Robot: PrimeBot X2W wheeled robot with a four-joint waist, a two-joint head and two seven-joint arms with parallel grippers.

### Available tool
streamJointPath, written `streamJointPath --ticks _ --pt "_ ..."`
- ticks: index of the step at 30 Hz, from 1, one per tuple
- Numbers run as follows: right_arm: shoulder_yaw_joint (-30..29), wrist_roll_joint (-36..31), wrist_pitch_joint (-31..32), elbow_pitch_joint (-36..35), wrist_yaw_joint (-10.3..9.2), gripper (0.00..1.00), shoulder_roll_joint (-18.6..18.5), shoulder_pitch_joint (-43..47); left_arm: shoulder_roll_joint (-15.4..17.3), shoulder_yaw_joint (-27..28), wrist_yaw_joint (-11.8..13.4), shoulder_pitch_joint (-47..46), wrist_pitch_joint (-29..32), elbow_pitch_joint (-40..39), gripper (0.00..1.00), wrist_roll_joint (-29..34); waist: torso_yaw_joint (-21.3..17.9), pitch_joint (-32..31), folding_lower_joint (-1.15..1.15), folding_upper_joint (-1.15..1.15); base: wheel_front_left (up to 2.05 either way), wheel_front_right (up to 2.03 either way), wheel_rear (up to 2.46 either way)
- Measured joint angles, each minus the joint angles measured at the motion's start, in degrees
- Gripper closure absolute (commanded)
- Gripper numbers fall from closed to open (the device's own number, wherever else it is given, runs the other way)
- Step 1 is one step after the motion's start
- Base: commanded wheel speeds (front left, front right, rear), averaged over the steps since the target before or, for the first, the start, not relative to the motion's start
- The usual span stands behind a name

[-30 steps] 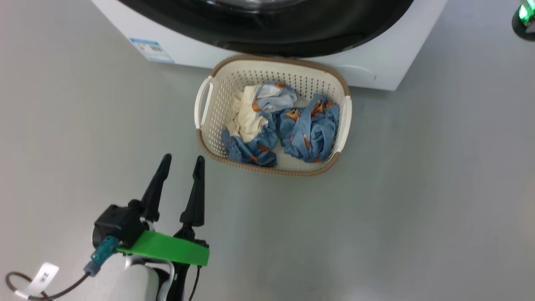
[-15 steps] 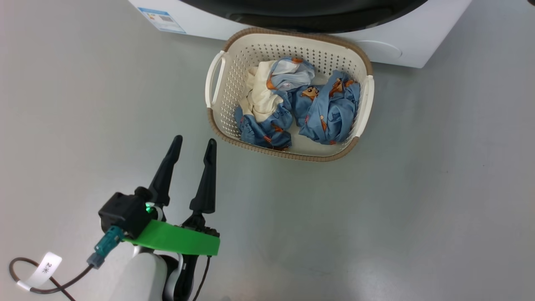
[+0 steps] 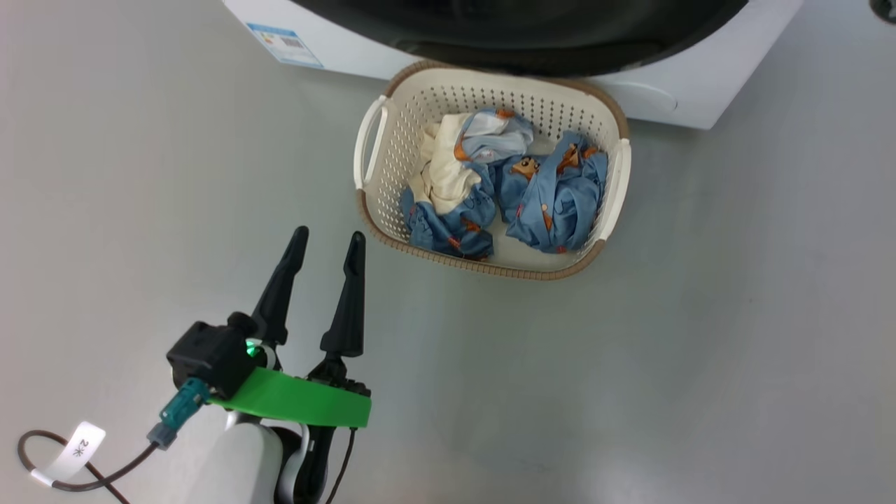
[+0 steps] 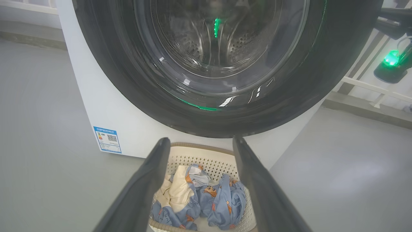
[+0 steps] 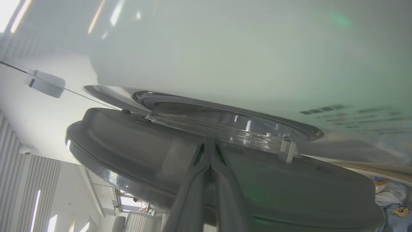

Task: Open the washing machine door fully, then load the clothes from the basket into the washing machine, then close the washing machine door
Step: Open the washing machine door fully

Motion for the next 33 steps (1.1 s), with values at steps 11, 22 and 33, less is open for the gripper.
streamJointPath --ticks 11,22,33 --pt "0.1 -0.2 1.3 -1.6 0.00 1.00 1.5 6.2 0.0 0.3 0.0 0.8 0.0 0.3 0.00 0.1 -0.7 -4.1 0.00 0.00 0.00 0.00 0.00" --pt "1.6 -0.2 3.8 -3.1 0.00 1.00 4.7 12.2 0.0 0.8 0.0 3.3 0.0 0.5 0.00 1.9 -1.2 -8.3 0.00 0.00 0.00 0.00 0.00" --pt "1.7 0.3 6.9 -6.3 0.00 1.00 7.3 21.5 0.1 2.4 -0.3 8.6 0.0 1.9 0.00 4.4 -1.0 -14.2 0.00 0.00 0.00 0.00 0.00"
